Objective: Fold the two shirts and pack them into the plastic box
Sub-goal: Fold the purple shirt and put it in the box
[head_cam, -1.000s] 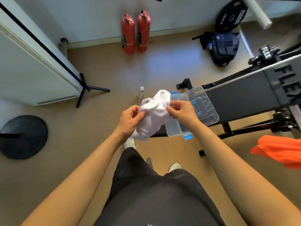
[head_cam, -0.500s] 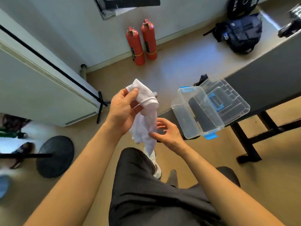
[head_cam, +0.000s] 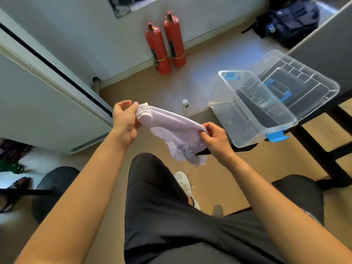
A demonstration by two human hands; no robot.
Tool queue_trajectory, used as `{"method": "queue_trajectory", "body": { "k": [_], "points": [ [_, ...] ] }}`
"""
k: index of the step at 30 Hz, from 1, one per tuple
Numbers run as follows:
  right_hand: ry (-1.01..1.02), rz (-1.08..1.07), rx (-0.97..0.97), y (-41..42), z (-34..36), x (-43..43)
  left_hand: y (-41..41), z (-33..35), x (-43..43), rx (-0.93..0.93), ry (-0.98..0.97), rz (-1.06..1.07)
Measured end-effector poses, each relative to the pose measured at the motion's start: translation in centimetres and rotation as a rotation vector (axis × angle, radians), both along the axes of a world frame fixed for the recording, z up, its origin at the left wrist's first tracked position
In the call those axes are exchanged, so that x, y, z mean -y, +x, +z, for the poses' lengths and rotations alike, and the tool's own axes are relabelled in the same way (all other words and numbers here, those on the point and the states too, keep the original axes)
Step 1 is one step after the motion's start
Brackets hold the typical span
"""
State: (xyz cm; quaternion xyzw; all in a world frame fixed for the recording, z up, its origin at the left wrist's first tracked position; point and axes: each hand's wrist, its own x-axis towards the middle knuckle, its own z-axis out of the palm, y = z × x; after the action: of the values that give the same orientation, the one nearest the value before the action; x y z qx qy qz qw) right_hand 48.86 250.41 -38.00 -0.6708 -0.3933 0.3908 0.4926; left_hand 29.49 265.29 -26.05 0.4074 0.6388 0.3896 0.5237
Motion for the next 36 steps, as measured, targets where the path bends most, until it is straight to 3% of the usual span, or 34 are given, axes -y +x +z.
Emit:
{"method": "queue_trajectory", "body": {
  "k": [3, 7, 9, 12, 16, 19, 23, 30, 36],
  "points": [
    [0.009, -0.022, -0.026, -0.4, 0.7, 1.5, -1.9, -1.0, 2.5, 0.143, -0.044, -0.145],
    [0.082, -0.021, 0.009, -0.3, 3.5, 3.2, -3.8, -0.8, 4.5, 0.247, 0.048, -0.399],
    [0.092, 0.000, 0.055, 0.0, 4.8, 4.0, -4.3, -1.0, 5.6, 0.184, 0.129, -0.522],
    [0.108, 0.012, 0.154, 0.5, 6.7, 4.9, -4.5, -0.9, 6.7, -0.072, 0.315, -0.645],
    [0.120, 0.014, 0.288, 1.3, 8.6, 5.6, -5.0, -0.8, 6.5, -0.281, 0.577, -0.590],
    [0.102, 0.022, 0.370, 2.4, 9.1, 6.2, -5.3, -0.3, 5.9, -0.331, 0.653, -0.582],
    [0.050, -0.149, 0.583, 3.9, 7.7, 7.4, -4.3, 1.0, 5.5, -0.321, 0.696, -0.577],
    [0.004, -0.128, 0.436, 1.9, 3.9, 10.4, 0.4, 3.9, 7.7, -0.123, 0.645, -0.785],
    [0.037, -0.123, 0.311, -1.6, 0.4, 10.8, 2.6, 5.7, 7.9, -0.095, 0.577, -0.730]
  ]
}}
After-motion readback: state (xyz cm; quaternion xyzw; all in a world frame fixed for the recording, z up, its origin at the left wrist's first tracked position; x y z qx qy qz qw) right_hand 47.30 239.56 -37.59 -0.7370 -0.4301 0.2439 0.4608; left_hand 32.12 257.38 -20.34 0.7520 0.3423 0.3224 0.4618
